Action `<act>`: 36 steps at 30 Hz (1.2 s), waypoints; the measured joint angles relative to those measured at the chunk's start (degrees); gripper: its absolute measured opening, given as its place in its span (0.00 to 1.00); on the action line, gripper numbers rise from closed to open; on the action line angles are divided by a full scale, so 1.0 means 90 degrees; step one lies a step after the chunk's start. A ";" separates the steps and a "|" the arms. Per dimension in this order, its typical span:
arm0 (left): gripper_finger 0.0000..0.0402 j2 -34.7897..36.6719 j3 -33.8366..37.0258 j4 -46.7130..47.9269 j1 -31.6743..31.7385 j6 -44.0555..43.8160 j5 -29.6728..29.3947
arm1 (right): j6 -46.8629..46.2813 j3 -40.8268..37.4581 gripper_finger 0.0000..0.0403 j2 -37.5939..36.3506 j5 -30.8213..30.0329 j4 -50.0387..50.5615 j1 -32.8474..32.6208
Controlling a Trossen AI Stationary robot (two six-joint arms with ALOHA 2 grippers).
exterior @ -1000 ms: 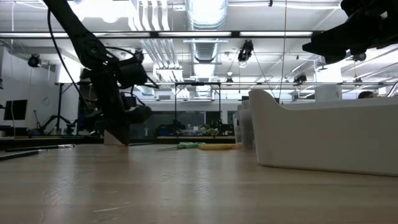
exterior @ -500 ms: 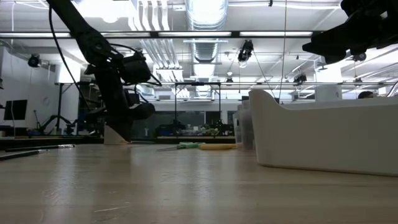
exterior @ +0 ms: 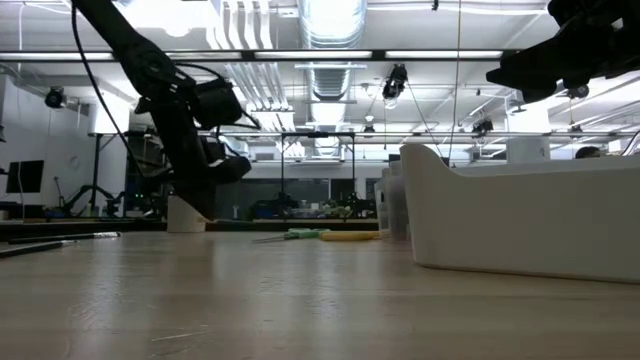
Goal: Pick & Place Paint Supplies
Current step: Put the black paintbrush into the white bin
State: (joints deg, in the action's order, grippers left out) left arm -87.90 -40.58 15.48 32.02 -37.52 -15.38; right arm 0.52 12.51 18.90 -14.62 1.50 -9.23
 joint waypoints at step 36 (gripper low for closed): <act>0.00 0.1357 -0.0002 -0.1524 -0.3063 0.0239 -0.0723 | -0.0010 0.0000 0.48 0.0002 0.0000 0.0000 -0.0001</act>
State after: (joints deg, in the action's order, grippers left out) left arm -75.68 -40.60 1.77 4.45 -35.36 -21.88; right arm 0.43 12.51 18.92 -14.62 1.50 -9.25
